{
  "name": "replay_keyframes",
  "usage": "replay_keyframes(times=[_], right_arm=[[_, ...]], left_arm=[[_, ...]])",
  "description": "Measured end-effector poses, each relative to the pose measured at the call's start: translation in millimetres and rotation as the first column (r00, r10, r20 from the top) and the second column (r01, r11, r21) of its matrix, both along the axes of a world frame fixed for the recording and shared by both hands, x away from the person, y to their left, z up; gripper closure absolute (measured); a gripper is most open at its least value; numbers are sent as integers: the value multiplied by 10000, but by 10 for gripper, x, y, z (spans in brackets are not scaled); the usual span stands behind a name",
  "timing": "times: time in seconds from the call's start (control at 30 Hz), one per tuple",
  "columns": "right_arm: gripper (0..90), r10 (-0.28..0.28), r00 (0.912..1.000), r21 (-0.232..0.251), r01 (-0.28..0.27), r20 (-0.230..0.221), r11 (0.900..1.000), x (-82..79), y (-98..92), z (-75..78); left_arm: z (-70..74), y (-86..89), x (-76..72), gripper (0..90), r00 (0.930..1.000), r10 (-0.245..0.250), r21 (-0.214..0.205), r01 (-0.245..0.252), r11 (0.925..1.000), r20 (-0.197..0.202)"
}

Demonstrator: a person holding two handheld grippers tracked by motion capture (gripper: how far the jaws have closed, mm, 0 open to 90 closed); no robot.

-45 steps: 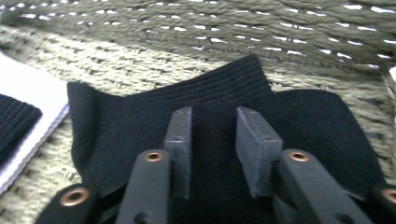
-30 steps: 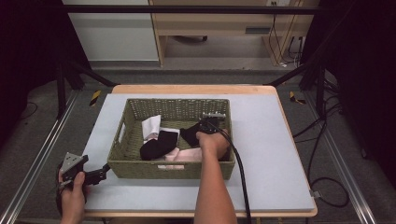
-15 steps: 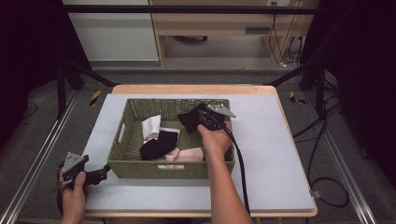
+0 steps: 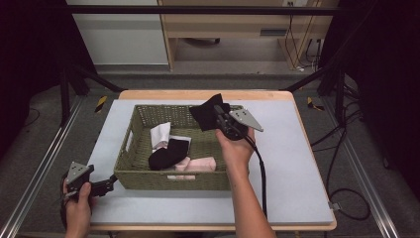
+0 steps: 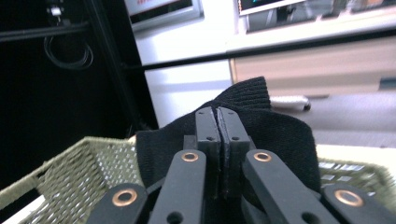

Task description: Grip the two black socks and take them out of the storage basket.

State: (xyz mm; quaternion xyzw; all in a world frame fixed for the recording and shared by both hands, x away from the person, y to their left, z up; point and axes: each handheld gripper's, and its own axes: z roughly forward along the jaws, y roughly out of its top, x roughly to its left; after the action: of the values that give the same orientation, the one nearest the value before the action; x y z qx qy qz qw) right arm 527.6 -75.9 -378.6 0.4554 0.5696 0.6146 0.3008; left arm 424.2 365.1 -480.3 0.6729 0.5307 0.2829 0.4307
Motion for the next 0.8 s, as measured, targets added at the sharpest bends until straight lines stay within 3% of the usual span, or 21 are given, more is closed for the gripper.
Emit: replay_keyframes(times=[0.27,0.4,0.47,0.8], right_arm=[[888,-701,9901,342,664,1216,9972,-113,-244,154],[887,-1042,9783,381,989,1790,9944,-162,-390,199],[887,-1237,9703,130,1237,2079,9922,-178,-468,209],[887,-2206,9469,-13,2272,2339,9739,-254,-918,176]], left_arm=[[0,-4,-1,1,10000,10,27,-10,10000,4],[1,-4,-3,1,10000,5,56,-5,10000,9],[1,-4,-3,2,10000,-6,66,6,10000,18],[0,-12,-6,4,10000,3,94,-3,10000,30]])
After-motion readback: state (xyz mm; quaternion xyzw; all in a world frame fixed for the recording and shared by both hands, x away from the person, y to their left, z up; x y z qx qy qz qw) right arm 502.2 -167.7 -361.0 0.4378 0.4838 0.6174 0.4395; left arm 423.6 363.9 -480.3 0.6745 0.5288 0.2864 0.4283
